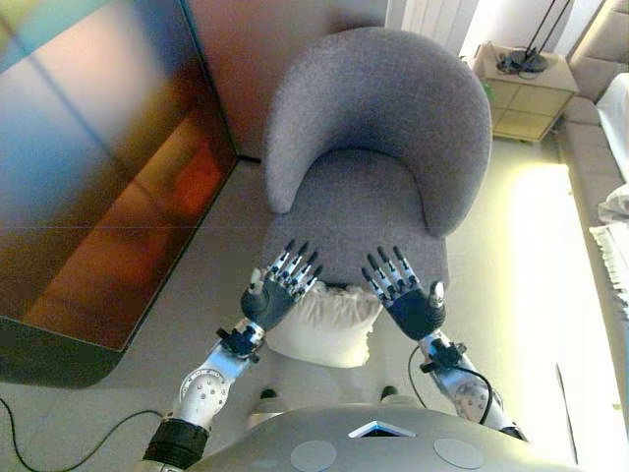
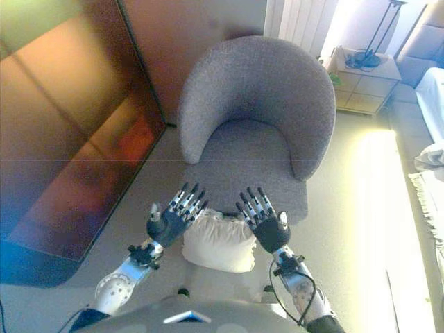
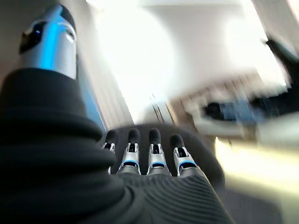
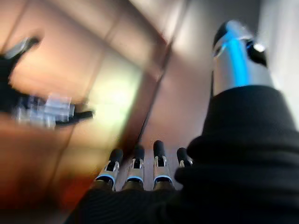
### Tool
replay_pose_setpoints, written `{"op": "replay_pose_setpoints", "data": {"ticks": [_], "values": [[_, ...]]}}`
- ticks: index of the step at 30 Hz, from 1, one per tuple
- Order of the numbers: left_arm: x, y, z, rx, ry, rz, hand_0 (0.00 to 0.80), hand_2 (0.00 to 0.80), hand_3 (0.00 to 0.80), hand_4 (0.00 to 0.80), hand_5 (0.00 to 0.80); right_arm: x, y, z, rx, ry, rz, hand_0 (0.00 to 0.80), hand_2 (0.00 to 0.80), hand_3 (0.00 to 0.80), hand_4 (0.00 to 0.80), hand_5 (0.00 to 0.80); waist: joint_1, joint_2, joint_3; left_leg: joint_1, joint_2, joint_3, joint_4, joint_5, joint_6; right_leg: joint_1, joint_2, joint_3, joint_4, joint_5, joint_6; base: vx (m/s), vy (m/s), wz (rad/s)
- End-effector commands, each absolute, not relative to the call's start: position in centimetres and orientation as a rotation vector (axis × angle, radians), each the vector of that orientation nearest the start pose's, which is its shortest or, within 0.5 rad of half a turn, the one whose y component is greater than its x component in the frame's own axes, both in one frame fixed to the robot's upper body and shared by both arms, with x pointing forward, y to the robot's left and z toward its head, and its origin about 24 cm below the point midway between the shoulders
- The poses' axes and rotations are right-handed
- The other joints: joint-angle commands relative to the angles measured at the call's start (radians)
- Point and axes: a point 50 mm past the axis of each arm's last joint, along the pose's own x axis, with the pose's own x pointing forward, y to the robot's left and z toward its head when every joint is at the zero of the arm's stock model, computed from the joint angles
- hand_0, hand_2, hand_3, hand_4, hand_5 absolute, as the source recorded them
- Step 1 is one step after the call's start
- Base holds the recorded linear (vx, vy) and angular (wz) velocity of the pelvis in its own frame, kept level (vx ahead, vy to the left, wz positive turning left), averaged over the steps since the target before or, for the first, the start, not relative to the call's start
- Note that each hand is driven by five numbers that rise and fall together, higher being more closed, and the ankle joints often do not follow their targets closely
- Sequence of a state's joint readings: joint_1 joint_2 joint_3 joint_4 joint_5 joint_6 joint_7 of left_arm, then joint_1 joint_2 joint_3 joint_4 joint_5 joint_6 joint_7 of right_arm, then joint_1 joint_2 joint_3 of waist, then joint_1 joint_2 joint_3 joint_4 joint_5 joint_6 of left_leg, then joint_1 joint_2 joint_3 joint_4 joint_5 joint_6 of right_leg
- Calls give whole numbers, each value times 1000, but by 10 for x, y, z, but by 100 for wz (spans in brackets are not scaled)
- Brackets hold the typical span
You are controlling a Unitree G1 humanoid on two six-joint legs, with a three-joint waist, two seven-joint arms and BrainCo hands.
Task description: Pick up the cushion and take it to the sofa
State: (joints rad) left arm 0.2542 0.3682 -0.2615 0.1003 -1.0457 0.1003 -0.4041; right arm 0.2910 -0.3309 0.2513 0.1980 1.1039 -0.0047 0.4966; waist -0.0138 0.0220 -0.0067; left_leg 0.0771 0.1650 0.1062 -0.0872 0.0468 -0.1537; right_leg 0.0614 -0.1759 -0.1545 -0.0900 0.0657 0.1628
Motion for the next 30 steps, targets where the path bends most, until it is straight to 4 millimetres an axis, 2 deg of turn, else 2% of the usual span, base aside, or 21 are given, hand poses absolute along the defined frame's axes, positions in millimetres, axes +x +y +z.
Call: {"op": "replay_pose_setpoints", "data": {"ticks": [1, 5, 8, 11, 13, 16, 17, 18, 19, 21, 22, 23, 24, 26, 28, 30], "values": [[201, 200, -3, -330, 257, -216, 0, 0, 0, 0, 0, 182, -195, -21, 389, 256, 169, 0, 0, 0, 0, 0, -8, -46, 22, 3, -35, 8, 82, -70, 53, -13, -21, 2, 48, -8, 25, 0, 0, 0], [206, 211, -6, -244, 277, -104, 0, 0, 0, 0, 0, 188, -206, -19, 237, 262, 68, 0, 0, 0, 0, 0, -6, -52, 24, 7, -36, 3, 71, -66, 56, -7, -18, 2, 37, -1, 21, 0, 0, 0], [206, 211, -12, -232, 295, -74, 0, 0, 0, 0, 0, 190, -202, -19, 250, 267, 63, 0, 0, 0, 0, 0, -5, -53, 29, 12, -32, 7, 63, -61, 55, -6, -15, -2, 40, 1, 19, -3, -54, 0], [202, 216, -19, -214, 316, -25, 0, 0, 0, 0, 0, 188, -200, -22, 253, 285, 55, 0, 0, 0, 0, 0, -8, -54, 39, 7, -19, 8, 76, -59, 58, -24, -6, 7, 105, -29, 12, -14, -93, -1], [203, 221, -21, -198, 313, 3, 0, 0, 0, 0, 0, 188, -199, -24, 261, 294, 56, 0, 0, 0, 0, 0, -15, -53, 51, -10, -10, 4, 102, -59, 57, -45, 1, 20, 145, -48, 4, -48, -92, -4], [212, 225, -19, -193, 291, 18, 0, 0, 0, 0, 0, 190, -200, -29, 265, 318, 55, 0, 0, 0, 0, 0, -24, -55, 88, -69, 15, -14, 223, -58, 39, -75, 16, 44, 178, -64, -24, -83, -102, 0], [213, 225, -19, -199, 288, 18, 0, 0, 0, 0, 0, 191, -201, -31, 260, 328, 56, 0, 0, 0, 0, 0, -23, -53, 100, -99, 26, -26, 292, -32, 27, -79, 21, 48, 186, -70, -36, -57, -63, 13], [214, 224, -20, -200, 290, 20, 0, 0, 0, 0, 0, 192, -203, -33, 242, 341, 50, 0, 0, 0, 0, 0, -15, -48, 117, -147, 32, -56, 380, 18, 11, -80, 28, 51, 195, -77, -49, -30, -29, 22], [214, 224, -21, -197, 292, 22, 0, 0, 0, 0, 0, 194, -205, -35, 229, 349, 49, 0, 0, 0, 0, 0, -9, -42, 128, -176, 34, -74, 409, 46, 3, -80, 31, 50, 202, -81, -54, -7, 30, 19], [216, 222, -21, -207, 292, 18, 0, 0, 0, 0, 0, 200, -208, -34, 205, 351, 47, 0, 0, 0, 0, 0, 2, -26, 149, -215, 36, -83, 390, 75, -7, -79, 24, 45, 219, -94, -49, 4, 159, 10], [222, 220, -19, -219, 277, 11, 0, 0, 0, 0, 0, 208, -207, -31, 179, 333, 45, 0, 0, 0, 0, 0, 18, -5, 164, -246, 44, -85, 304, 101, -15, -84, 8, 30, 236, -112, -36, -40, 272, -2], [228, 218, -16, -219, 261, 3, 0, 0, 0, 0, 0, 215, -206, -28, 165, 312, 48, 0, 0, 0, 0, 0, 29, 5, 178, -272, 46, -93, 273, 115, -15, -91, -2, 23, 251, -127, -31, -92, 300, -5], [235, 217, -11, -212, 238, -6, 0, 0, 0, 0, 0, 225, -204, -22, 153, 285, 59, 0, 0, 0, 0, 0, 36, 12, 199, -302, 45, -99, 269, 109, -10, -109, -14, 17, 278, -144, -27, -161, 186, -12], [248, 217, 0, -186, 176, -19, 0, 0, 0, 0, 0, 238, -200, -11, 145, 226, 76, 0, 0, 0, 0, 0, 33, 11, 240, -367, 38, -90, 344, 43, 7, -202, -50, 21, 382, -165, -20, -209, 128, -16], [261, 217, 12, -174, 114, -11, 0, 0, 0, 0, 0, 248, -199, 0, 127, 178, 72, 0, 0, 0, 0, 0, 26, 8, 296, -486, 37, -102, 490, -19, 9, -353, -91, 57, 533, -175, -9, -230, 113, 0], [270, 215, 23, -171, 63, -6, 0, 0, 0, 0, 0, 257, -197, 7, 115, 156, 75, 0, 0, 0, 0, 0, 23, 7, 332, -554, 44, -89, 565, -75, 16, -465, -116, 77, 637, -188, -5, -144, 120, -4]]}}
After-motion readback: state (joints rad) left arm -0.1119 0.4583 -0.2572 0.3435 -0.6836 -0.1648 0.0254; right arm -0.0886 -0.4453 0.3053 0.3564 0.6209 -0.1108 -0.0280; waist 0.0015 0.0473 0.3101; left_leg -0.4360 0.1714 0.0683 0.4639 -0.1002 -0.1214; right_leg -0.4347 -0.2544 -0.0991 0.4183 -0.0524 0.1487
